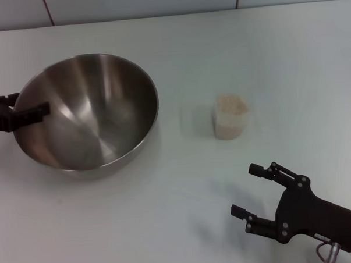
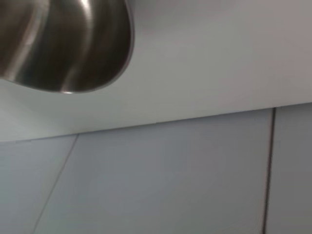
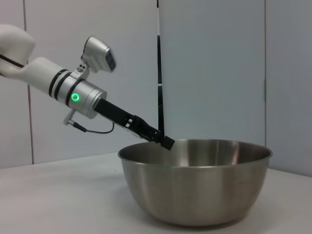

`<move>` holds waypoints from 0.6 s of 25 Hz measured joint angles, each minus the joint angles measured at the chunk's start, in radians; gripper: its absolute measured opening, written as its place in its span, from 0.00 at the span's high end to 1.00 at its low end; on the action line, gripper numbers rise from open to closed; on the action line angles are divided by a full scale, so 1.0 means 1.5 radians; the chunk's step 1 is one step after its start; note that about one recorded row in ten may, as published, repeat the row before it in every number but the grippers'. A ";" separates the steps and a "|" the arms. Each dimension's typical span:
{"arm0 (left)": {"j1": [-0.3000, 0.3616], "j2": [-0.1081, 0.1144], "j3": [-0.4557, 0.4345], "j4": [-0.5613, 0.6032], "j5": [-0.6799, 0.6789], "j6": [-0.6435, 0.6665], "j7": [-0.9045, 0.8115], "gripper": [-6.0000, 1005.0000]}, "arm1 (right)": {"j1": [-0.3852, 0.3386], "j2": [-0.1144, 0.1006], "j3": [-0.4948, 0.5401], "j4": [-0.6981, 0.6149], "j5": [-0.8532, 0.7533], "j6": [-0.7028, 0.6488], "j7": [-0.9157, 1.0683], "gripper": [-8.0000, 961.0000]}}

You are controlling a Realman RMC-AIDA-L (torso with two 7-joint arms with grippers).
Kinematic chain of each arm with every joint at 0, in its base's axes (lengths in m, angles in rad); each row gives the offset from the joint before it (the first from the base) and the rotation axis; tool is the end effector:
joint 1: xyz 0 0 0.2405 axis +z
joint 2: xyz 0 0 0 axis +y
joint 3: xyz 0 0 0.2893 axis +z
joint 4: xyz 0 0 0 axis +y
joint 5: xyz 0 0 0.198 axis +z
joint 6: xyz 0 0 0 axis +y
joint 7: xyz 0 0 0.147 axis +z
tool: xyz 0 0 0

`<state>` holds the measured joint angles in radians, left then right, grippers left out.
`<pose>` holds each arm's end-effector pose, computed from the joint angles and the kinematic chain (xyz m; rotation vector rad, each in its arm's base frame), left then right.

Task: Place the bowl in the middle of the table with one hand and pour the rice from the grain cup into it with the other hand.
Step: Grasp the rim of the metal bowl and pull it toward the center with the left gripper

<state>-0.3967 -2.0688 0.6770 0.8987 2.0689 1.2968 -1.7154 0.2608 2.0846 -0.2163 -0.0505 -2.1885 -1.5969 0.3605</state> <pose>-0.3401 0.3453 0.0365 -2.3033 -0.9709 -0.4368 0.3371 0.1944 -0.0855 -2.4294 0.3197 0.8785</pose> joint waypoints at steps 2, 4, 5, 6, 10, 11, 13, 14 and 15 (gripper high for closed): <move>-0.009 0.000 0.022 0.006 0.019 -0.006 -0.025 0.20 | 0.000 0.000 0.000 0.001 0.000 0.000 0.000 0.12; -0.015 0.000 0.026 0.006 0.034 -0.010 -0.040 0.20 | 0.000 -0.001 -0.001 0.001 0.000 0.000 0.000 0.12; -0.018 0.000 0.027 0.006 0.039 -0.011 -0.045 0.21 | 0.000 -0.001 -0.001 0.001 0.000 0.000 0.000 0.12; -0.022 0.001 0.027 0.007 0.048 -0.012 -0.054 0.21 | 0.000 -0.001 -0.001 0.001 0.000 0.000 0.000 0.12; -0.031 0.002 0.028 0.009 0.063 -0.017 -0.085 0.22 | 0.000 -0.001 -0.001 0.001 0.000 -0.002 0.000 0.12; -0.033 0.002 0.028 0.010 0.065 -0.018 -0.087 0.23 | 0.000 -0.001 -0.001 0.001 0.000 -0.003 0.000 0.12; -0.038 0.003 0.036 0.015 0.078 -0.017 -0.092 0.23 | 0.000 -0.001 -0.001 0.001 0.000 -0.003 0.000 0.12; -0.040 0.003 0.043 0.018 0.084 -0.017 -0.096 0.24 | 0.000 -0.001 -0.001 0.001 0.000 -0.003 0.001 0.12; -0.041 0.002 0.053 0.021 0.092 -0.018 -0.101 0.26 | 0.000 -0.001 -0.001 0.001 0.000 -0.003 0.002 0.12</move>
<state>-0.4580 -2.0651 0.7570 0.9307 2.2075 1.2696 -1.8675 0.2607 2.0830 -0.2178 -0.0491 -2.1891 -1.6021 0.3628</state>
